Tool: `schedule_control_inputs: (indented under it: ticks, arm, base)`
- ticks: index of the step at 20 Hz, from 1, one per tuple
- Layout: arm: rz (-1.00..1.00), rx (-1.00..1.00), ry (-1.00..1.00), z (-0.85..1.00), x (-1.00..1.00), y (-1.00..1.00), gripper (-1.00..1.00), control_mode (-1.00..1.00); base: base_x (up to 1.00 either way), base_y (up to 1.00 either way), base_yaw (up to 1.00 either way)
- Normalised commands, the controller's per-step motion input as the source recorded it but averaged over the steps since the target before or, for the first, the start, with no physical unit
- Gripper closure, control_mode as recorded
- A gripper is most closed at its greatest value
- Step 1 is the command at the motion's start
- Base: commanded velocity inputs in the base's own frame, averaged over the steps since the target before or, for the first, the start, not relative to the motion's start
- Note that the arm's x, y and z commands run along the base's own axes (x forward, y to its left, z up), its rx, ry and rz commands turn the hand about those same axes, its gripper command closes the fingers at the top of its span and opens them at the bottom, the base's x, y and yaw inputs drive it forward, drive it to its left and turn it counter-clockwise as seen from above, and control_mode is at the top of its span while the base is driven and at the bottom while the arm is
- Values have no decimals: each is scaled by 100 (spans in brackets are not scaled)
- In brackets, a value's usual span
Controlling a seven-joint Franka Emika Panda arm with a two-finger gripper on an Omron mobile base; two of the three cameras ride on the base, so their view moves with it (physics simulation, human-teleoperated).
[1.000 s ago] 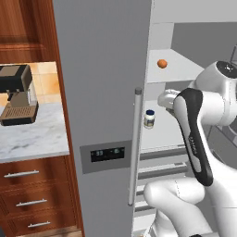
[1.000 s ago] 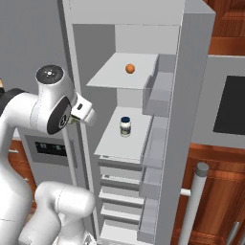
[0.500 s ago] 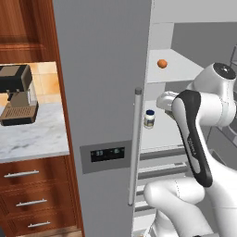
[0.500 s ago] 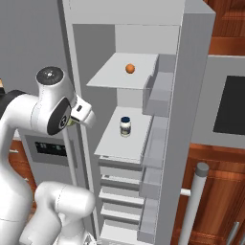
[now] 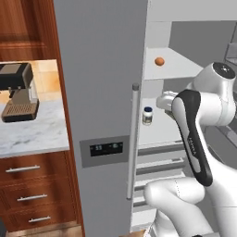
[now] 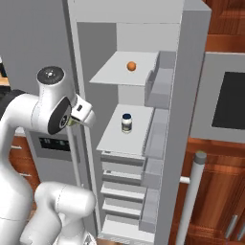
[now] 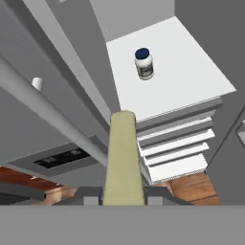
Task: Pick the egg and butter from the fridge and place them by the bowl for mixing.
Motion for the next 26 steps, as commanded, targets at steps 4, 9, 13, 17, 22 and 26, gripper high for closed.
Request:
schedule_control_inputs:
  ticks: [4,9,13,17,22,26]
  arm:
    - [0,0,0,0,0,0,100,100]
    - [0,0,0,0,0,0,100,100]
    - [0,0,0,0,0,0,100,100]
    - [0,0,0,0,0,0,100,100]
    - [0,0,0,0,0,0,100,100]
    - [0,0,0,0,0,0,100,100]
  base:
    - [-53,2,2]
    - [-35,1,38]
    - [-8,0,97]
    - [0,0,100]
    - [1,0,98]
    - [11,0,89]
